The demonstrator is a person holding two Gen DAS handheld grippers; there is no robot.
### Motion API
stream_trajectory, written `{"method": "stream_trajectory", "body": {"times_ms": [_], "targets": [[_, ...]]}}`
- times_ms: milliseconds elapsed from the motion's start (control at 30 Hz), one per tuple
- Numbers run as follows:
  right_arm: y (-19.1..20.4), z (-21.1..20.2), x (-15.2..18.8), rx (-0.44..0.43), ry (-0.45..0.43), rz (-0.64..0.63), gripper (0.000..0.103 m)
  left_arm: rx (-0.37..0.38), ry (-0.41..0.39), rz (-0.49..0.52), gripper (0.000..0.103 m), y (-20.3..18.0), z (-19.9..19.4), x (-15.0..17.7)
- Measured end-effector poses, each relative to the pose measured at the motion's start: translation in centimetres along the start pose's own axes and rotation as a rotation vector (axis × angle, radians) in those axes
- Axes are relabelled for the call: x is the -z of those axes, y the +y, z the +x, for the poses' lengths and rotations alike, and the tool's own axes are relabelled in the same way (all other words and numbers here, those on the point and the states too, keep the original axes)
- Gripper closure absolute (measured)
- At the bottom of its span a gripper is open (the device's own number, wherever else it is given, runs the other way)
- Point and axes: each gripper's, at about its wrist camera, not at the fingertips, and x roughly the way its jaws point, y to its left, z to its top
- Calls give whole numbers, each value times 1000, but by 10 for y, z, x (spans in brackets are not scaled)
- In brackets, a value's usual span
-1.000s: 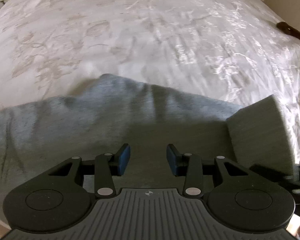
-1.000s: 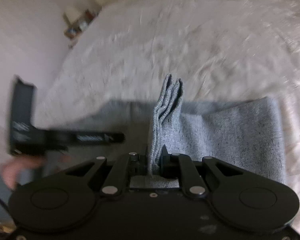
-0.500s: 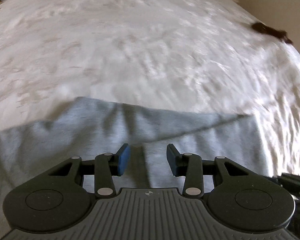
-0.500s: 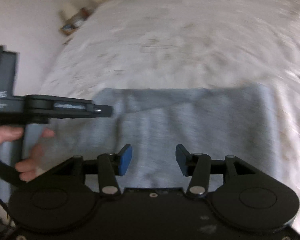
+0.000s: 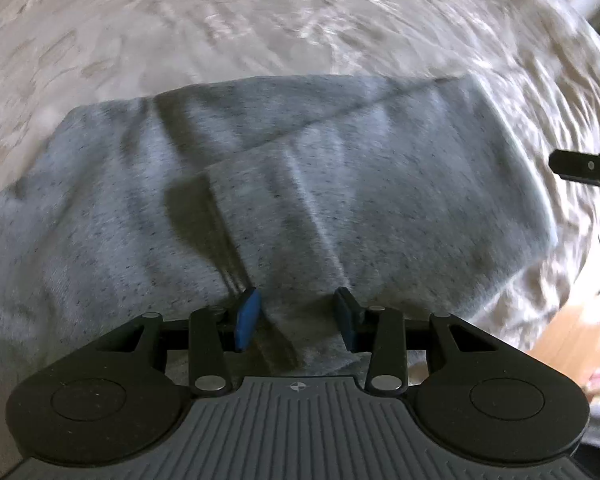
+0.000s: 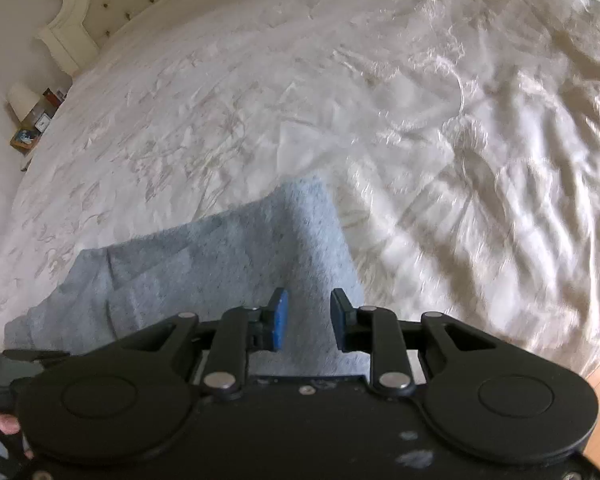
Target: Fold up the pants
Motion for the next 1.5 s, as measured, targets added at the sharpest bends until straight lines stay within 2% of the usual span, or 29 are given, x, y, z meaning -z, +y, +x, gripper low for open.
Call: {"method": "stream_trajectory", "body": {"times_ms": [133, 200, 300, 400, 500, 600, 733, 900, 967, 1100, 1200, 1400, 1500], "targets": [[7, 17, -15, -11, 2, -67, 80, -41, -24, -81, 63, 9, -8, -2], [13, 29, -26, -22, 8, -107, 85, -57, -36, -130, 63, 15, -13, -1], [19, 54, -43, -35, 30, -178, 85, -93, -46, -216, 63, 21, -22, 5], [19, 85, -61, -28, 85, -210, 85, -123, -54, -308, 63, 26, -33, 15], [12, 112, -73, -13, 157, -224, 91, -145, -44, -365, 63, 27, -36, 24], [8, 121, -76, -32, 177, -237, 92, -172, -40, -407, 63, 25, -38, 33], [2, 102, -69, -83, 152, -259, 85, -194, -40, -455, 63, 20, -43, 41], [-19, 61, -47, -130, 134, -249, 84, -223, -60, -498, 63, 14, -52, 46], [-26, 52, -34, -136, 151, -236, 84, -232, -62, -513, 63, 13, -53, 47], [-35, 45, 2, -115, 221, -299, 84, -246, -60, -545, 63, 11, -56, 48], [-42, 44, 18, -109, 237, -315, 83, -254, -67, -555, 63, 10, -61, 49], [-46, 29, 17, -111, 177, -322, 80, -280, -84, -562, 63, 15, -73, 59], [-43, 15, 11, -109, 117, -313, 72, -295, -103, -586, 63, 23, -80, 66]]}}
